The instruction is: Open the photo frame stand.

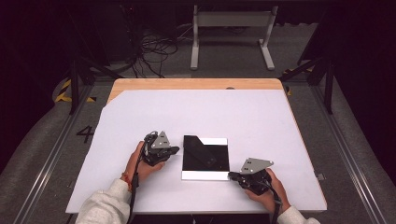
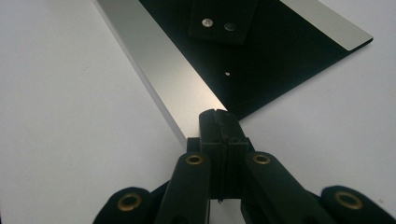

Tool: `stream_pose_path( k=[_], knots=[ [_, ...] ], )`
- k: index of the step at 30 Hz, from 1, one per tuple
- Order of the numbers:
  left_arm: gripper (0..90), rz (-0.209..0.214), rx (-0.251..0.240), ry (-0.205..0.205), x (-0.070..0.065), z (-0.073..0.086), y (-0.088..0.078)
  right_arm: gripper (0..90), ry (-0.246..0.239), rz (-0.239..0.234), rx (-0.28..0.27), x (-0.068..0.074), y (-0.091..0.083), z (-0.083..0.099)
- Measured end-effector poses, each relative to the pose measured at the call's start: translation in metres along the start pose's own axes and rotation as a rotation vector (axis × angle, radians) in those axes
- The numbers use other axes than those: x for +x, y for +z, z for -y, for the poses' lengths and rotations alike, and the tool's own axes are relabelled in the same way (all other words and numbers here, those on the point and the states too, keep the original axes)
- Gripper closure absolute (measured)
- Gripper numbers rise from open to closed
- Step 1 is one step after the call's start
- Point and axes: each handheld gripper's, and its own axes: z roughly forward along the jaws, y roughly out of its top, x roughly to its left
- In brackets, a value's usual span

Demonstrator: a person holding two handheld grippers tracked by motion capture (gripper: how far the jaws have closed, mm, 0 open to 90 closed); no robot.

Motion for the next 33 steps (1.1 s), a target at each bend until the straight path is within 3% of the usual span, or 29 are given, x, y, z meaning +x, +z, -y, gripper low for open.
stream_pose_path(
  k=[6, 21, 31, 33],
  knots=[
    [89.9, -0.016, 0.025, -0.013, 0.001, -0.002, 0.010, 90.0, 0.002, -0.002, -0.003, -0.001, 0.000, 0.000],
    [90.0, -0.005, 0.022, -0.004, 0.000, -0.010, 0.021, 90.0, 0.006, 0.006, -0.004, 0.001, 0.000, 0.001],
    [89.7, 0.000, -0.011, -0.010, 0.000, -0.010, 0.020, 90.0, 0.005, 0.009, -0.004, 0.001, 0.000, 0.001],
    [89.0, 0.016, -0.037, -0.012, -0.001, -0.011, 0.017, 90.0, 0.003, 0.010, -0.005, 0.001, 0.000, 0.001]
  ],
)
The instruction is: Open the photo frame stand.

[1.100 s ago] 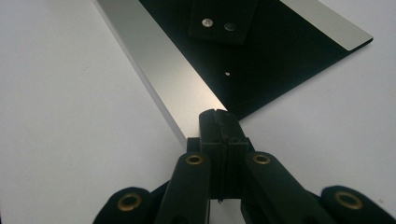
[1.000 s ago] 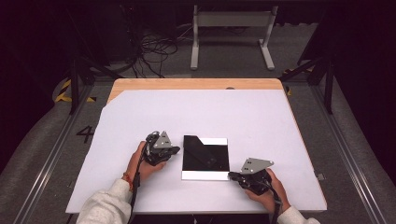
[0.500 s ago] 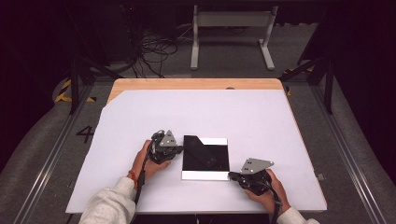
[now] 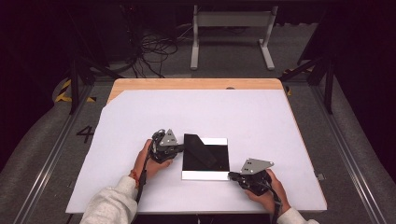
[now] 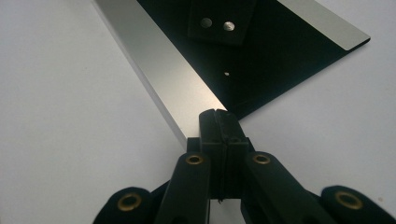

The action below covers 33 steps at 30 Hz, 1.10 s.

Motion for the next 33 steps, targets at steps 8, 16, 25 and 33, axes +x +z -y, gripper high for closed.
stream_pose_path(
  k=[8, 16, 25, 33],
  knots=[
    [88.8, 0.024, -0.034, 0.022, -0.010, -0.006, -0.002, 90.0, -0.004, 0.001, 0.000, 0.000, 0.000, 0.000],
    [88.4, 0.051, -0.044, 0.029, -0.015, -0.007, -0.005, 90.0, -0.004, 0.002, 0.001, 0.000, 0.000, 0.000],
    [86.9, 0.058, -0.040, 0.055, -0.021, -0.010, -0.001, 90.0, -0.006, 0.002, 0.002, 0.000, 0.000, 0.000],
    [86.1, 0.072, -0.032, 0.083, -0.029, -0.012, 0.003, 90.0, -0.007, 0.002, 0.001, 0.000, 0.000, 0.000]
  ],
)
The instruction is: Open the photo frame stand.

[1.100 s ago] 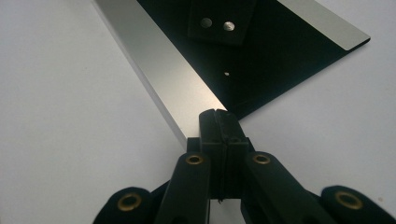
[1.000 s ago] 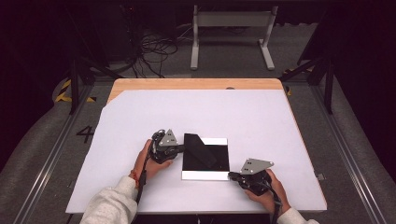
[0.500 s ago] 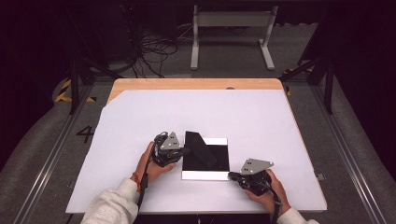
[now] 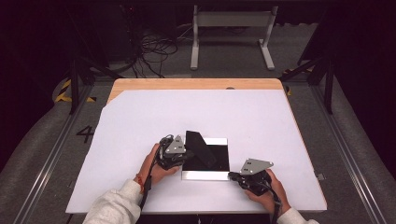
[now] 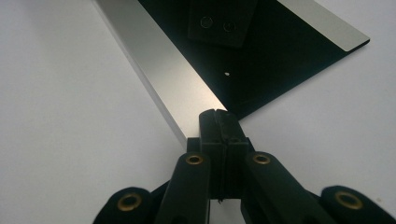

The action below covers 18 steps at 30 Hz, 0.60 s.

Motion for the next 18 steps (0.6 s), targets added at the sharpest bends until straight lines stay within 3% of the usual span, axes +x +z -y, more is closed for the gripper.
stream_pose_path(
  k=[4, 18],
  knots=[
    [85.8, -0.007, -0.003, 0.018, -0.0032, -0.0029, -0.0008, 90.0, -0.002, 0.001, 0.002, 0.0001, 0.0000, -0.0002],
    [85.9, -0.011, -0.016, 0.022, -0.0068, -0.0065, -0.0017, 90.0, -0.004, 0.001, 0.003, 0.0001, 0.0000, -0.0002]
  ],
)
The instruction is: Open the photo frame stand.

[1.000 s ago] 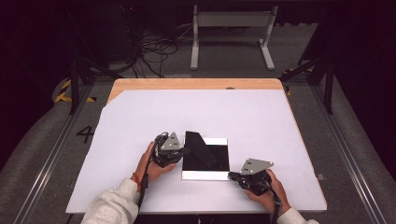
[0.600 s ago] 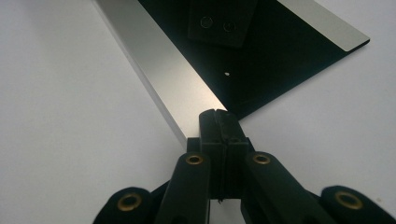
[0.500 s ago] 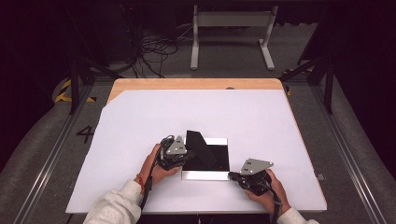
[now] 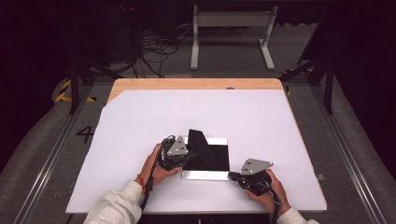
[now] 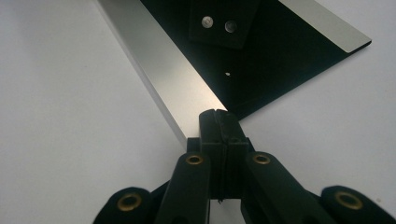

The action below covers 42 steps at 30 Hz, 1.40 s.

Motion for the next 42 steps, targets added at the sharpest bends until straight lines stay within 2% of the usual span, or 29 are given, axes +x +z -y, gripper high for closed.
stream_pose_path(
  k=[5, 7, 10, 16, 18, 23, 27, 28, 29, 31, 33, 36, 37, 38, 40, 42],
  knots=[
    [85.2, 0.012, 0.005, -0.001, -0.001, 0.001, 0.000, 90.0, -0.001, 0.002, 0.000, 0.000, 0.000, 0.000],
    [81.0, 0.034, -0.007, 0.002, -0.002, 0.001, 0.000, 90.0, -0.001, 0.002, 0.000, 0.000, 0.000, 0.000],
    [77.8, 0.041, 0.003, 0.010, -0.005, 0.001, 0.001, 90.0, -0.002, 0.003, 0.000, 0.001, 0.000, 0.000],
    [69.2, 0.092, -0.005, -0.030, -0.005, 0.002, 0.005, 90.0, -0.005, 0.005, 0.001, 0.001, 0.000, 0.000],
    [66.9, 0.097, -0.004, -0.040, -0.007, 0.001, 0.007, 90.0, -0.005, 0.005, 0.001, 0.001, 0.000, 0.000],
    [57.2, 0.129, -0.006, -0.103, -0.009, 0.000, 0.012, 90.0, -0.008, 0.007, 0.002, 0.001, 0.000, 0.000],
    [50.5, 0.143, -0.029, -0.207, -0.005, -0.001, 0.013, 90.0, -0.008, 0.007, 0.002, 0.001, 0.000, 0.000],
    [51.3, 0.141, -0.032, -0.225, -0.004, -0.001, 0.012, 90.0, -0.008, 0.007, 0.002, 0.001, 0.000, 0.000],
    [52.8, 0.141, -0.032, -0.225, -0.004, -0.001, 0.012, 90.0, -0.008, 0.007, 0.002, 0.001, 0.000, 0.000],
    [54.6, 0.148, -0.044, -0.270, 0.000, -0.001, 0.012, 90.0, -0.008, 0.006, 0.003, 0.001, 0.000, -0.001],
    [60.1, 0.146, -0.057, -0.305, 0.002, 0.000, 0.011, 90.0, -0.009, 0.006, 0.003, 0.001, 0.000, -0.001],
    [65.1, 0.104, -0.077, -0.320, 0.005, 0.001, 0.006, 90.0, -0.011, 0.008, 0.002, 0.001, 0.000, -0.001],
    [65.7, 0.104, -0.077, -0.320, 0.005, 0.001, 0.006, 90.0, -0.011, 0.008, 0.002, 0.001, 0.000, -0.001],
    [65.7, 0.085, -0.080, -0.312, 0.006, 0.002, 0.003, 90.0, -0.011, 0.009, 0.002, 0.001, 0.000, -0.001],
    [65.1, 0.053, -0.090, -0.279, 0.010, 0.001, -0.004, 90.0, -0.011, 0.009, 0.002, 0.001, 0.000, -0.001],
    [65.0, 0.046, -0.103, -0.288, 0.013, 0.002, -0.007, 90.0, -0.011, 0.009, 0.002, 0.001, 0.000, -0.001]
  ],
)
